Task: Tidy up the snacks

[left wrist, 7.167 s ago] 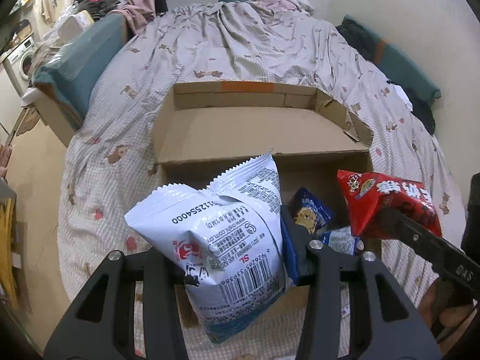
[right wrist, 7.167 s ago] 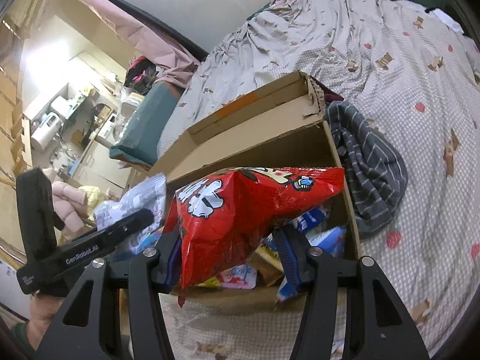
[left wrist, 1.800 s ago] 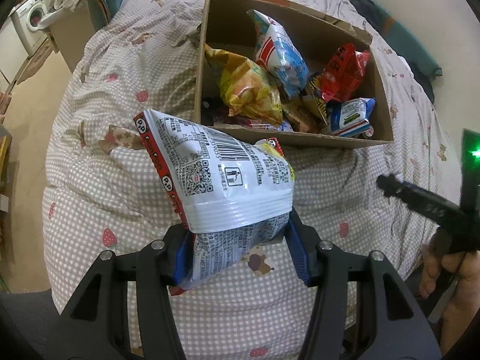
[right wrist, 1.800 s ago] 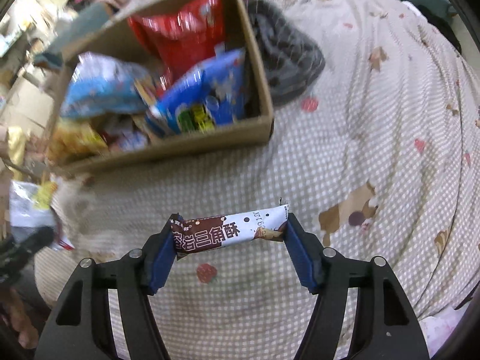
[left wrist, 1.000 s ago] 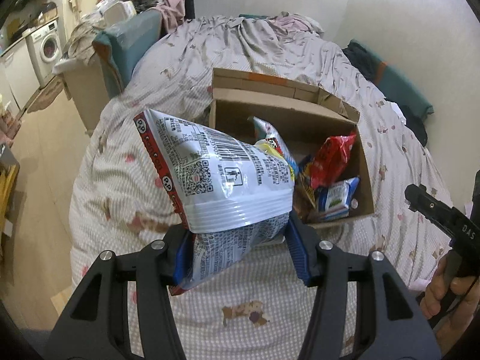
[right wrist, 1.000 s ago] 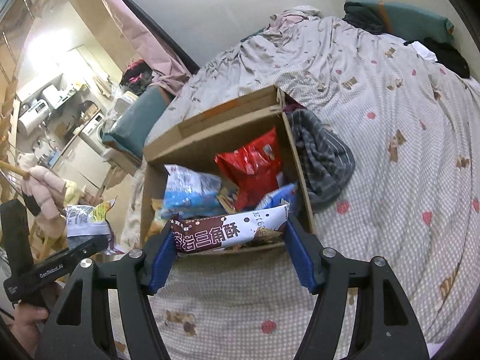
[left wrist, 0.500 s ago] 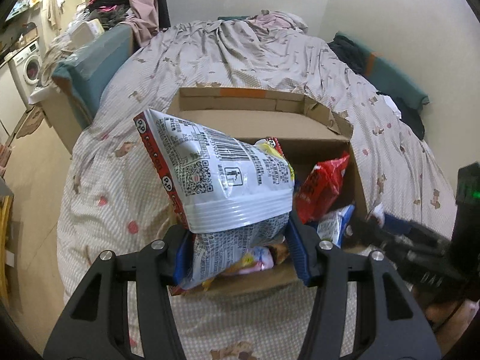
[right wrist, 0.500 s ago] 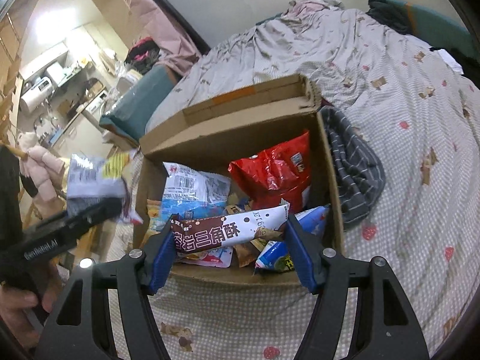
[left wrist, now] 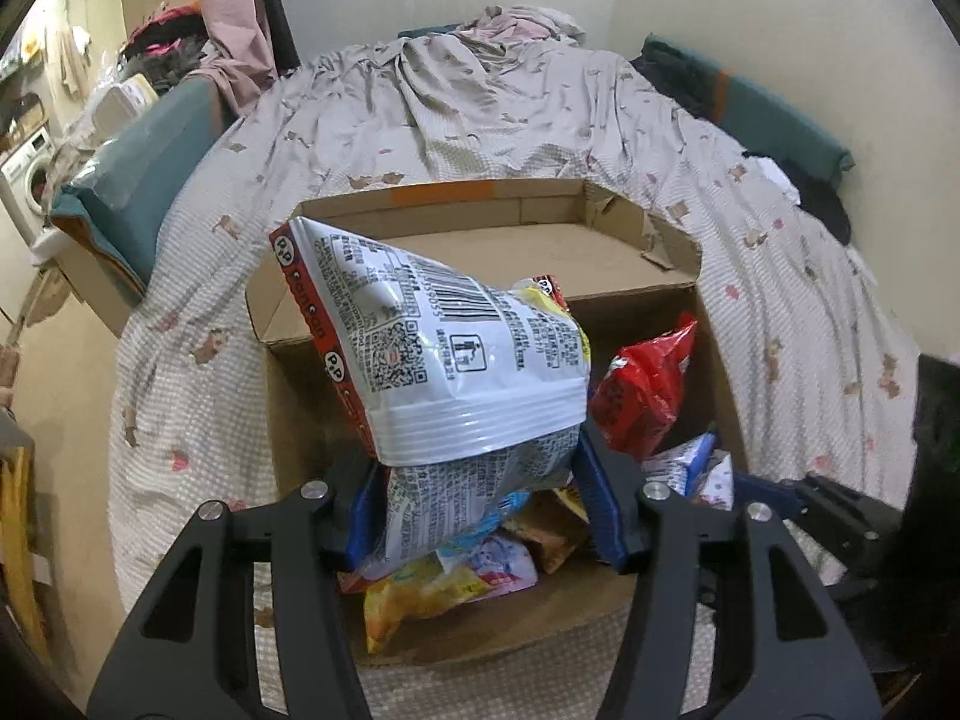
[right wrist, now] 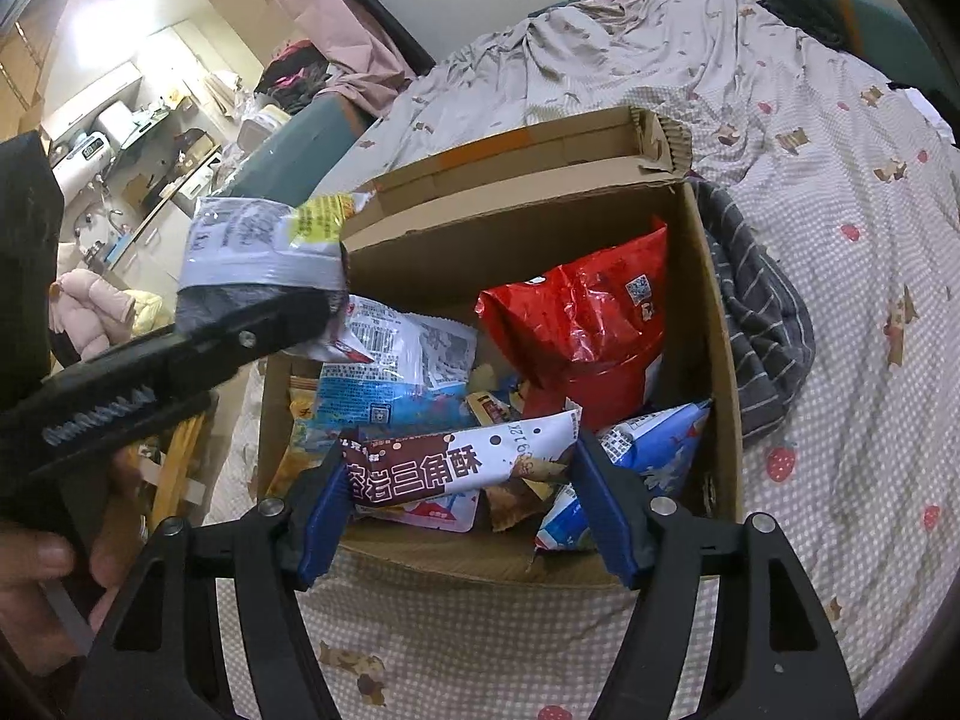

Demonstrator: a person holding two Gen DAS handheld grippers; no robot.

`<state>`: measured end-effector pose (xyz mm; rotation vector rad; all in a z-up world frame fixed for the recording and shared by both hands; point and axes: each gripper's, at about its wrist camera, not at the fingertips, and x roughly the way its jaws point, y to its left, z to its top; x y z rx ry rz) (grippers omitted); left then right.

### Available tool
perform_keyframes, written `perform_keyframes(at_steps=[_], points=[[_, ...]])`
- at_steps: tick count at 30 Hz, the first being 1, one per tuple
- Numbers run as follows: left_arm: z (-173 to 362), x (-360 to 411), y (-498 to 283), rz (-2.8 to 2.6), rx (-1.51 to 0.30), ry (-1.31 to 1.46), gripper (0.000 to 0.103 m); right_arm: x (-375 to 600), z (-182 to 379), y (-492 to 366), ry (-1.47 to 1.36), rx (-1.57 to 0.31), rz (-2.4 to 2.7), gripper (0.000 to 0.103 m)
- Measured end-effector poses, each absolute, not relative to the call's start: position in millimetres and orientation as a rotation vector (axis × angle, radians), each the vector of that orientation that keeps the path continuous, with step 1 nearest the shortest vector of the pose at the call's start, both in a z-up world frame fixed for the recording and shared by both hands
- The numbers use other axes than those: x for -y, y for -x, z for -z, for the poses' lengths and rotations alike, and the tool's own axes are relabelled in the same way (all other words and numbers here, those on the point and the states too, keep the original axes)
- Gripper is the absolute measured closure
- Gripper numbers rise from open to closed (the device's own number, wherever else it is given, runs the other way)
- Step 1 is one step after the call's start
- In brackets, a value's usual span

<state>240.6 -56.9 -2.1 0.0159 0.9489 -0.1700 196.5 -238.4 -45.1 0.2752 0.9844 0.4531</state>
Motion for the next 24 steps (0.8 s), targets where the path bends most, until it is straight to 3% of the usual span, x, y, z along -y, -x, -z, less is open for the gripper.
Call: perform_keyframes(at_steps=[3, 7, 9, 14, 19, 22, 24], points=[[3.1, 53.4, -240.8, 0.163, -0.962, -0.008, 0.043, 240.4, 43.8, -196.5, -0.292, -0.980, -0.457, 0.030], [-3.4, 47.3, -236.8, 0.125, -0.932, -0.013, 0.021, 245.2, 42.7, -197.7, -0.326, -0.981, -0.457, 0.024], [-7.2, 43.2, -234.2, 0.125, -0.924, 0.001, 0.019, 248.5, 41.1, -197.5, -0.349, -0.974, -0.461, 0.011], [-11.1, 36.4, -227.6, 0.100, -0.920, -0.007, 0.019, 256.3, 32.3, -194.3, -0.361, -0.940, -0.432, 0.000], [-17.3, 28.6, -213.0, 0.075, -0.896, 0.005, 0.018, 262.1, 20.7, -188.9, -0.360, -0.893, -0.408, 0.000], [-22.5, 23.6, -200.2, 0.048, -0.874, 0.001, 0.007, 263.4, 9.0, -178.6, -0.333, -0.851, -0.394, 0.000], [-26.0, 18.7, -188.6, 0.038, -0.853, 0.011, 0.007, 264.0, 1.1, -172.2, -0.322, -0.830, -0.383, 0.000]])
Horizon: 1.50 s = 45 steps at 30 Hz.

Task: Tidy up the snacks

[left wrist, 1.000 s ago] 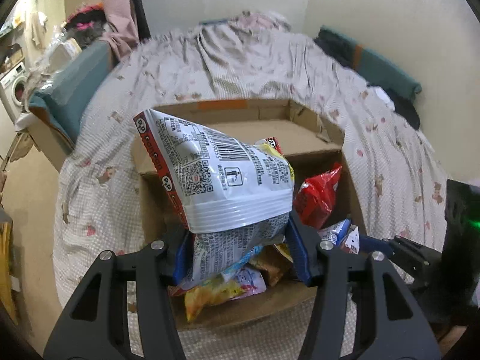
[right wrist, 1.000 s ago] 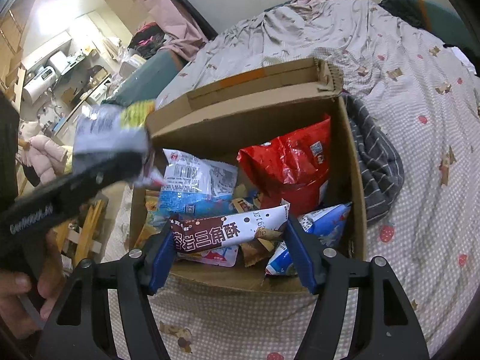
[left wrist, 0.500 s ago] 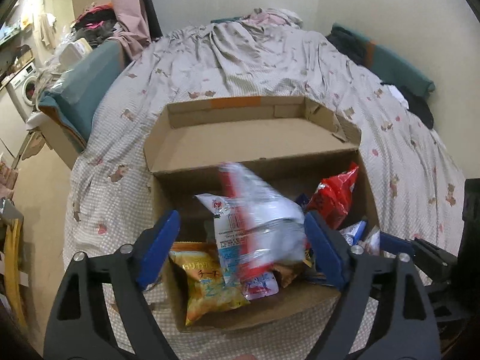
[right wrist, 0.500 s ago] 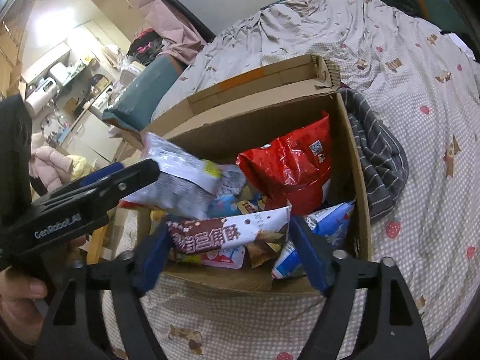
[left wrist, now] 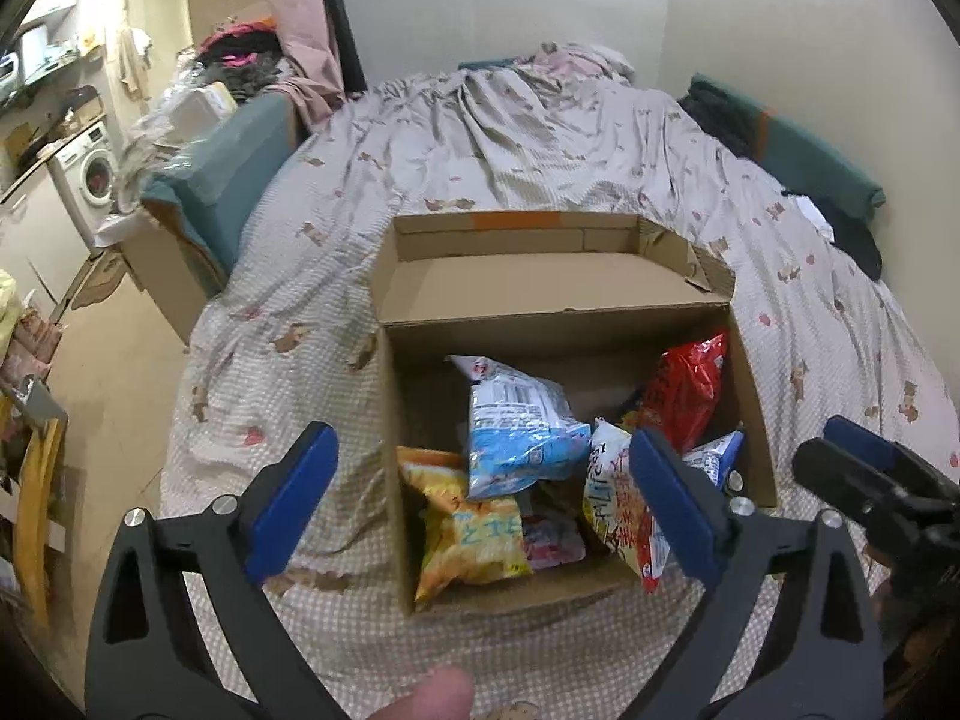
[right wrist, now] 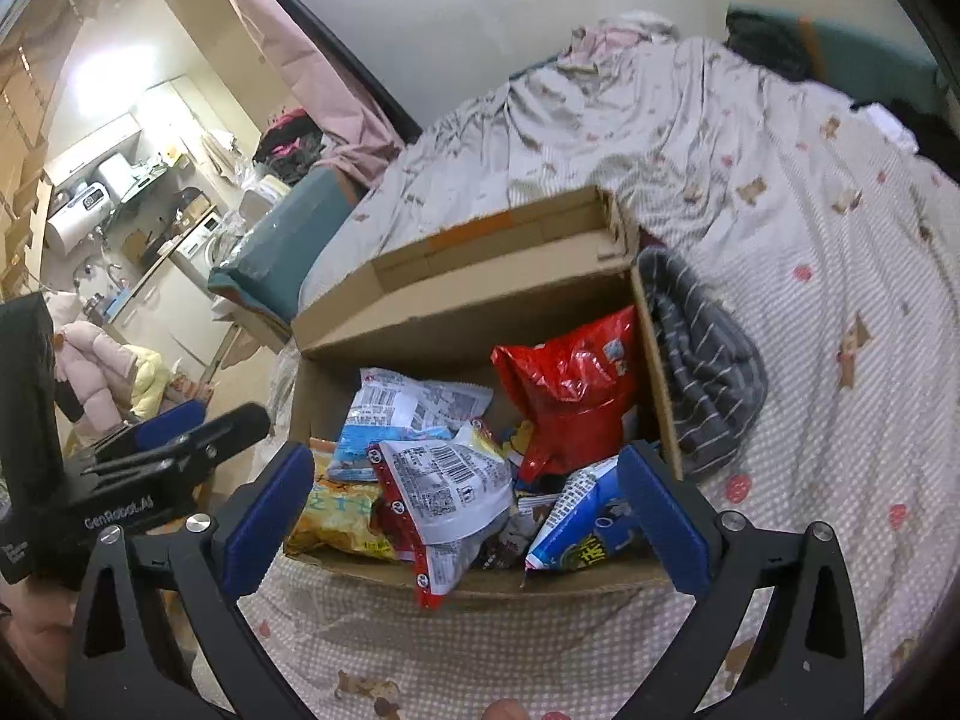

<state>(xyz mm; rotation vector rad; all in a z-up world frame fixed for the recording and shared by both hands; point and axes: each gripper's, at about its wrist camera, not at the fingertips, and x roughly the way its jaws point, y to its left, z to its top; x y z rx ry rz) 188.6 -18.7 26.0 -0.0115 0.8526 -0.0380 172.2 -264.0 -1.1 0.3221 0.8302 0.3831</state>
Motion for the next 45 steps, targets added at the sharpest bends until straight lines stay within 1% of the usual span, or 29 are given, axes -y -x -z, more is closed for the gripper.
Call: perform_keyframes(at_steps=[1, 4, 9, 13, 23, 27, 30, 33, 45], points=[[-27.5, 16.9, -183.8, 0.036, -0.845, 0.014, 0.006, 264.8, -2.8, -166.8, -0.322, -0.822, -0.377, 0.000], [-31.7, 10.8, -166.0, 0.027, -0.822, 0.028, 0.000, 266.9, -8.7, -154.8, -0.329, -0.830, -0.364, 0.000], [-33.0, 1.3, -130.7, 0.025, -0.805, 0.051, 0.000, 270.6, -17.6, -126.0, -0.326, -0.816, -0.347, 0.000], [-19.2, 7.2, -106.1, 0.062, -0.876, 0.010, 0.000, 274.9, -13.7, -103.5, -0.310, -0.831, -0.331, 0.000], [-8.1, 0.6, -56.8, 0.014, -0.829, 0.044, 0.000, 274.3, 1.0, -66.0, -0.278, -0.863, -0.276, 0.000], [-3.9, -0.9, -51.3, 0.014, -0.797, 0.041, 0.000, 269.0, 4.2, -55.7, -0.246, -0.844, -0.246, 0.000], [-3.2, -0.9, -54.0, 0.007, -0.778, 0.048, 0.000, 258.9, 2.8, -55.5, -0.149, -0.814, -0.224, 0.000], [-3.4, -2.5, -56.2, -0.010, -0.750, 0.058, 0.000, 253.4, 4.1, -57.9, -0.125, -0.797, -0.221, 0.000], [2.5, -8.1, -60.0, -0.016, -0.779, 0.087, 0.000, 247.0, 9.9, -61.0, -0.087, -0.800, -0.208, 0.000]])
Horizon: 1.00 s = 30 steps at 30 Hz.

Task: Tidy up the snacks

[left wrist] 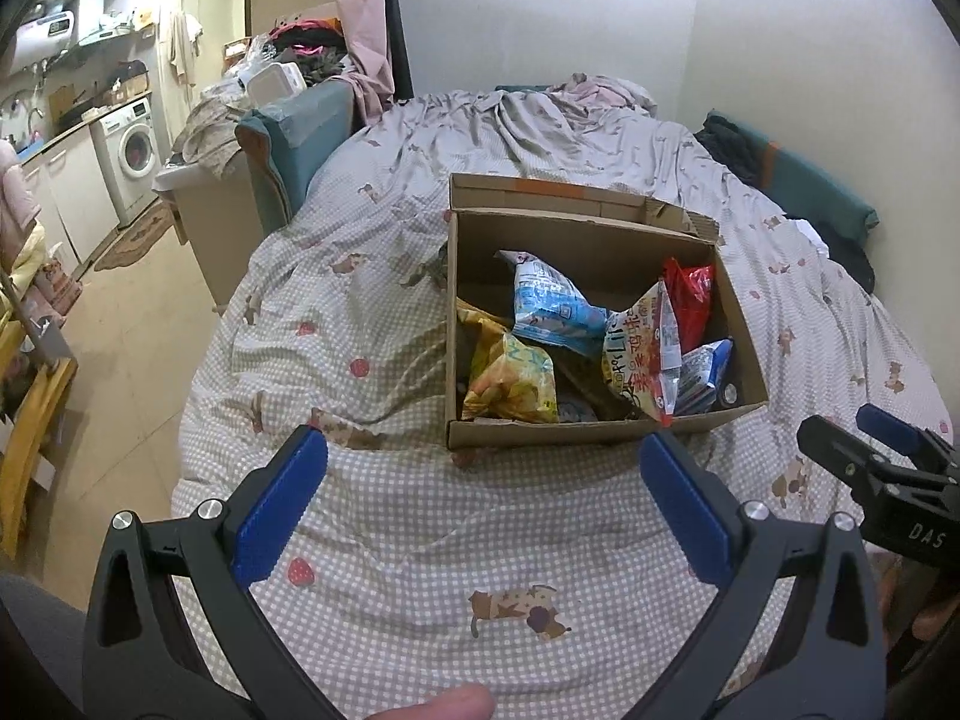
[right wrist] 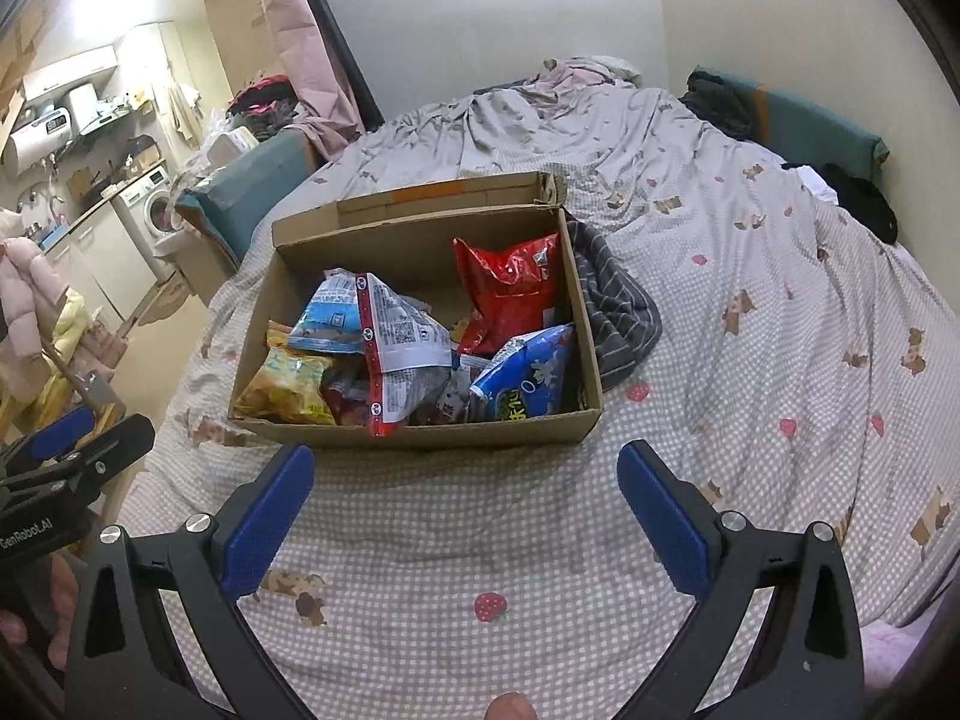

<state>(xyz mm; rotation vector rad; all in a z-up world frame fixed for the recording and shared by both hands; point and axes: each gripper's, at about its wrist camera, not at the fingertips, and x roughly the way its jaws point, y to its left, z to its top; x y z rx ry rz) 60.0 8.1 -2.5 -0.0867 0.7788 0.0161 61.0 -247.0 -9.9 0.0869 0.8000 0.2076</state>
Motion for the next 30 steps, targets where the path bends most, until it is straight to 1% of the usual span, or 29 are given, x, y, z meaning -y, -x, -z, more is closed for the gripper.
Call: perform_keyframes(at_steps=[30], points=[[2.0, -1.4, -57.6, -0.007, -0.775, 0.070, 0.000, 244.9, 4.4, -60.0, -0.051, -0.781, -0.200, 0.000]])
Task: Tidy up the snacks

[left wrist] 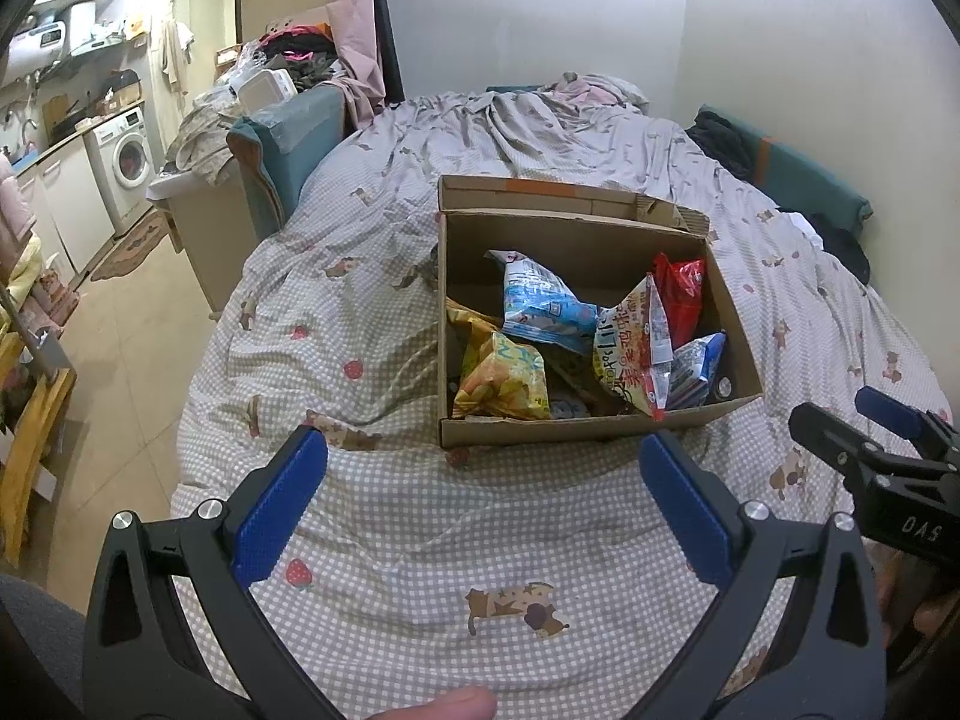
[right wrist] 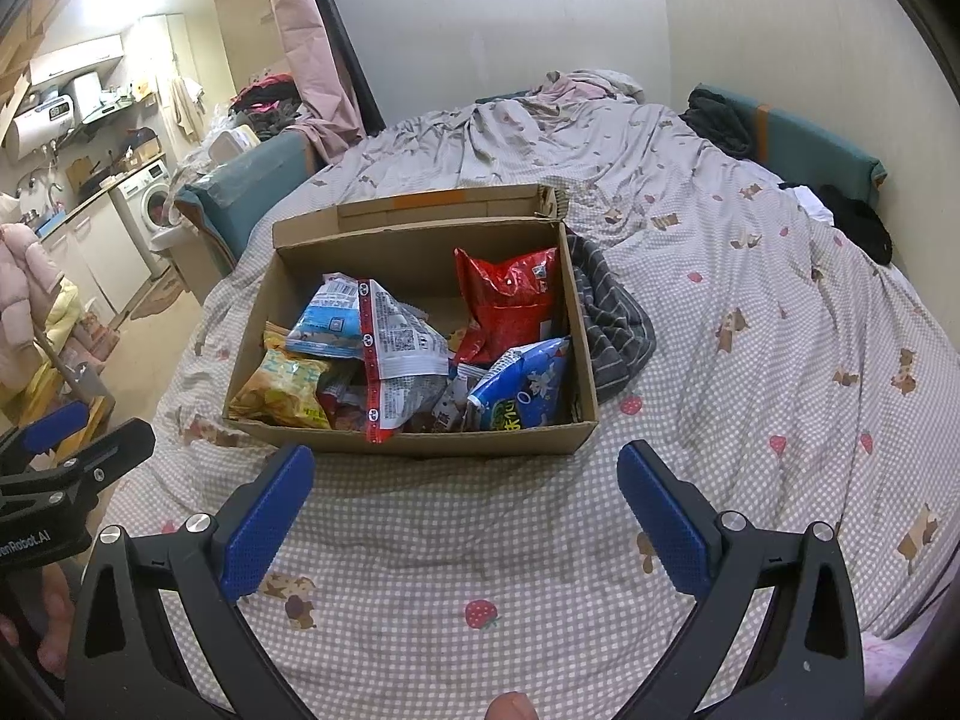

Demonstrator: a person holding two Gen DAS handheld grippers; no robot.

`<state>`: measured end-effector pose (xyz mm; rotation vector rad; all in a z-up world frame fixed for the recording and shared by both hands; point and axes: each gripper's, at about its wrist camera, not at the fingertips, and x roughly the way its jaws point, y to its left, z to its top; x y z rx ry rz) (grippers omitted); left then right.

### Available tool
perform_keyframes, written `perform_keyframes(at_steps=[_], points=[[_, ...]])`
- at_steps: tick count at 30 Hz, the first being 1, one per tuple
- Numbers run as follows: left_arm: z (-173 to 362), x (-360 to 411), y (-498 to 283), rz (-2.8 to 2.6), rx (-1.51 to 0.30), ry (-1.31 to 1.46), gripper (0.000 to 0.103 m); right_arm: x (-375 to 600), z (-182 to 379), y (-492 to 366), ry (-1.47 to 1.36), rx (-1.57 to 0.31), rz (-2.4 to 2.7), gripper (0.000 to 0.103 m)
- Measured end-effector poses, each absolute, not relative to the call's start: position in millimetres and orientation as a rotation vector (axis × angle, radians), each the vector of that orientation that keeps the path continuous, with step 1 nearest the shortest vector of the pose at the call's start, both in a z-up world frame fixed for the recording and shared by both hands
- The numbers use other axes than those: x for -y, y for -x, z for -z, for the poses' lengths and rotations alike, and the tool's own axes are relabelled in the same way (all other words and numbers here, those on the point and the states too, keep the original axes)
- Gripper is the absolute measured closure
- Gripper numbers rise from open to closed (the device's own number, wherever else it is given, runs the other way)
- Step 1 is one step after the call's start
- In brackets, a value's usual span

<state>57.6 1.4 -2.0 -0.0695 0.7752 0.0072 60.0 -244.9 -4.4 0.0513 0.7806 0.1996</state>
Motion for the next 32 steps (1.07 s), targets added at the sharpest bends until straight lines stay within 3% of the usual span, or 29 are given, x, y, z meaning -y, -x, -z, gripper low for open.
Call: perform_keyframes(at_steps=[32], points=[[3.8, -8.0, -58.2, -0.007, -0.779, 0.079, 0.000, 250.0, 3.6, -61.2, -0.062, -0.767, -0.188, 0.000]])
